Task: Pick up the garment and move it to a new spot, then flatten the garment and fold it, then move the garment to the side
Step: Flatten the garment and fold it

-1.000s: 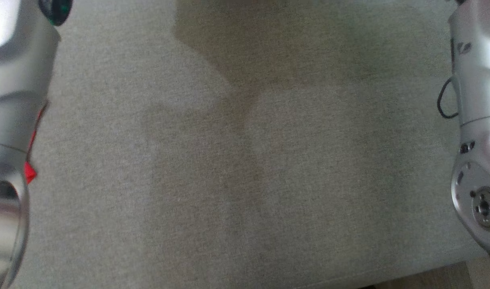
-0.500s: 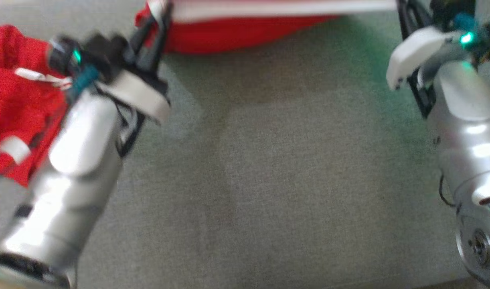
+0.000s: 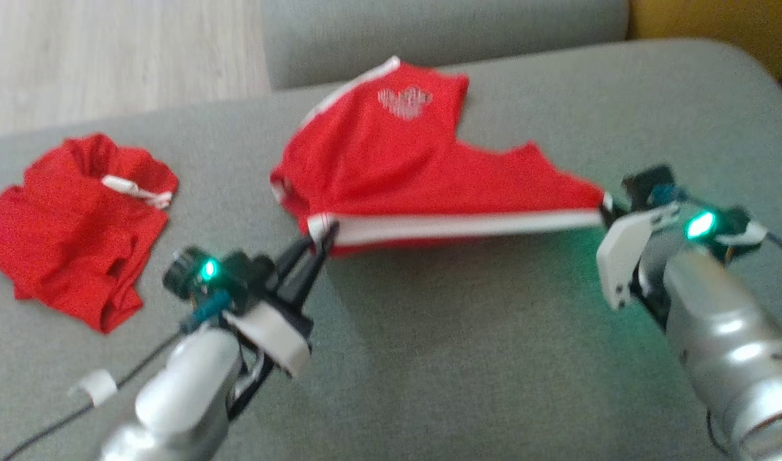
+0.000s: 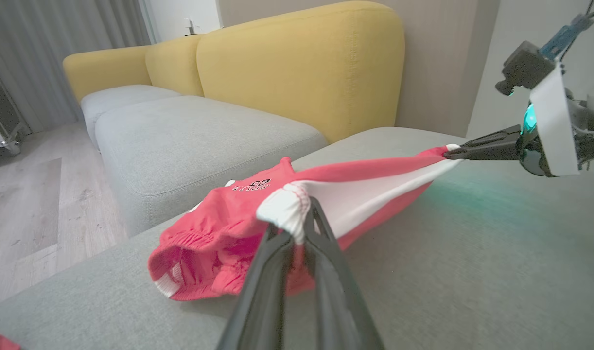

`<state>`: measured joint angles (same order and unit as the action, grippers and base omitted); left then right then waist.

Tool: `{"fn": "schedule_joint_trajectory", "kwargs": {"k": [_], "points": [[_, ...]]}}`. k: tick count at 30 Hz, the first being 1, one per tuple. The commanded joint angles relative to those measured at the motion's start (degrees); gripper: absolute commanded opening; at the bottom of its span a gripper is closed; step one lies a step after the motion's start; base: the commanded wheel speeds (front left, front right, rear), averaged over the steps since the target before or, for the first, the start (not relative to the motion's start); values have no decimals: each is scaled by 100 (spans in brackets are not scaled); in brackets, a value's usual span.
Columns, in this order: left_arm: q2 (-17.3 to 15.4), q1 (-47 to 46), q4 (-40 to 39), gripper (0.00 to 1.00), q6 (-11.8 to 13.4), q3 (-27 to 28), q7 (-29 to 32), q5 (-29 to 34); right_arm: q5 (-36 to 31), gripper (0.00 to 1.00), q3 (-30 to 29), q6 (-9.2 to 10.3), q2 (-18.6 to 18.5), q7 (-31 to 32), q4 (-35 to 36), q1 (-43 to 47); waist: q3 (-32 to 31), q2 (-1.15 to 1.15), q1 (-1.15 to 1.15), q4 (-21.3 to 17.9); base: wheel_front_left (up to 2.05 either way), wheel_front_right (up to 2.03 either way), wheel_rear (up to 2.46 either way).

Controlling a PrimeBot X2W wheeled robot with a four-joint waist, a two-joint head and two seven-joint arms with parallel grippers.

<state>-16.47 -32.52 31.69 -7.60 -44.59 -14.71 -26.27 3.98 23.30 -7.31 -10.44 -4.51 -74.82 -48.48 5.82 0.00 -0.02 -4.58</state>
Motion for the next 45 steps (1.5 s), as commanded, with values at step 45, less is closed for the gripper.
{"fn": "schedule_joint_trajectory", "kwargs": {"k": [45], "points": [[631,-391,115,0,170,277,-2,-113,1935,0,1575,-18,-1776,839,2562,-418,513,0,2,1175,0,0,0]]}}
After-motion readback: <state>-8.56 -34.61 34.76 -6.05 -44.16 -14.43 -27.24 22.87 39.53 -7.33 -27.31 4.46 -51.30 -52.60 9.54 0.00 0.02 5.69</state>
